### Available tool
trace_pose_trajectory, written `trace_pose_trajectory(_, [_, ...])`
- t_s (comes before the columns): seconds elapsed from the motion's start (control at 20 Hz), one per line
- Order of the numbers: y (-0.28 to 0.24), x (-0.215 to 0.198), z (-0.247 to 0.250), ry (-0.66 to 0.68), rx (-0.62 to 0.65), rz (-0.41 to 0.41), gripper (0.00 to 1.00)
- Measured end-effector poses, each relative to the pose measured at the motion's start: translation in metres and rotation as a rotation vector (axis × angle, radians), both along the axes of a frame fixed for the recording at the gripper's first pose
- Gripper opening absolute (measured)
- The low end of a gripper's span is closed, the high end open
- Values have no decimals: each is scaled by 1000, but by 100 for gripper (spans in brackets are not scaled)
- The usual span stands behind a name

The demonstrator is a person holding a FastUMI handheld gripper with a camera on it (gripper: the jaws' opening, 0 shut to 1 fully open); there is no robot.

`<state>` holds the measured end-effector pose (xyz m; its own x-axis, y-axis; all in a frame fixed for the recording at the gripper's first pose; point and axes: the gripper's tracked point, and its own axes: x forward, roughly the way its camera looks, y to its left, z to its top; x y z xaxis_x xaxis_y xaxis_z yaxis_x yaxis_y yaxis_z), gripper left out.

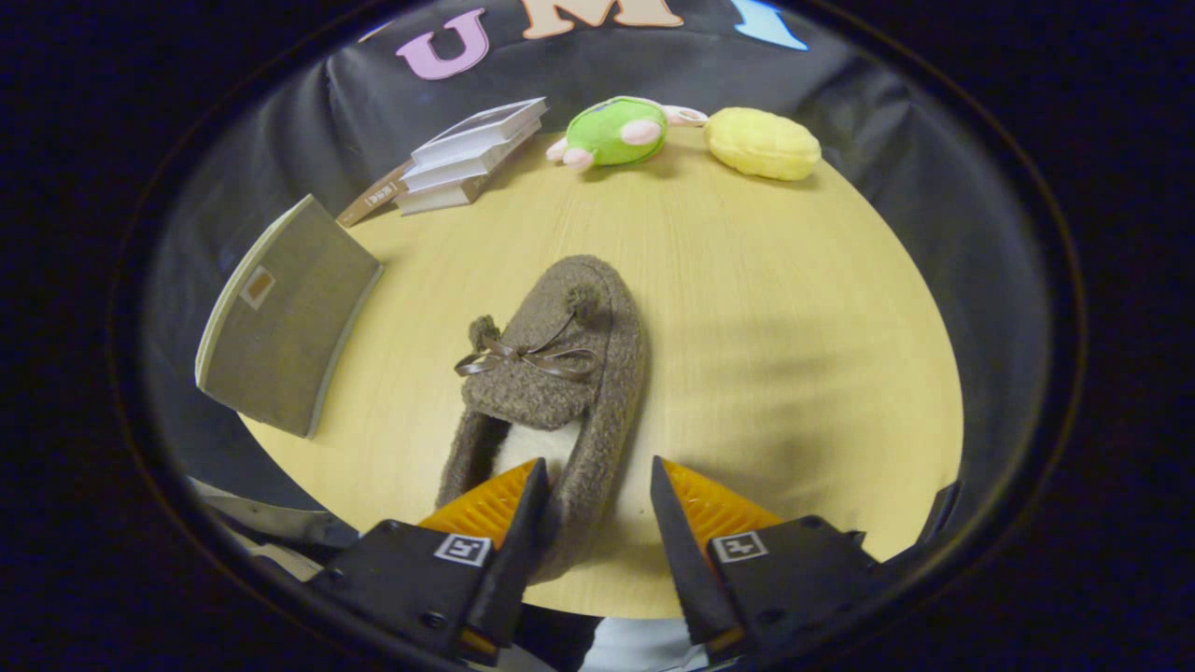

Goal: Open the storage box then place both shoes into the box .Put the left shoe in first, then the right shoe, with the right side of both shoes facing outward in a uniform manner.

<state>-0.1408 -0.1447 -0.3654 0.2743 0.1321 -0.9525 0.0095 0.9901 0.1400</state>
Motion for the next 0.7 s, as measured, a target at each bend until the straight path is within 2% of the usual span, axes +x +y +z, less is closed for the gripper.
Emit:
trace_pose_trajectory(0.2, [2,-3,-2,69,45,-76,36])
trace_pose_trajectory(0.25, [-10,-3,-1,58,17,-127,28])
trace_pose_trajectory(0.4, [-6,-9,3,113,93,-250,4])
trace_pose_trajectory(0.7, [13,-7,15,132,209,-392,4])
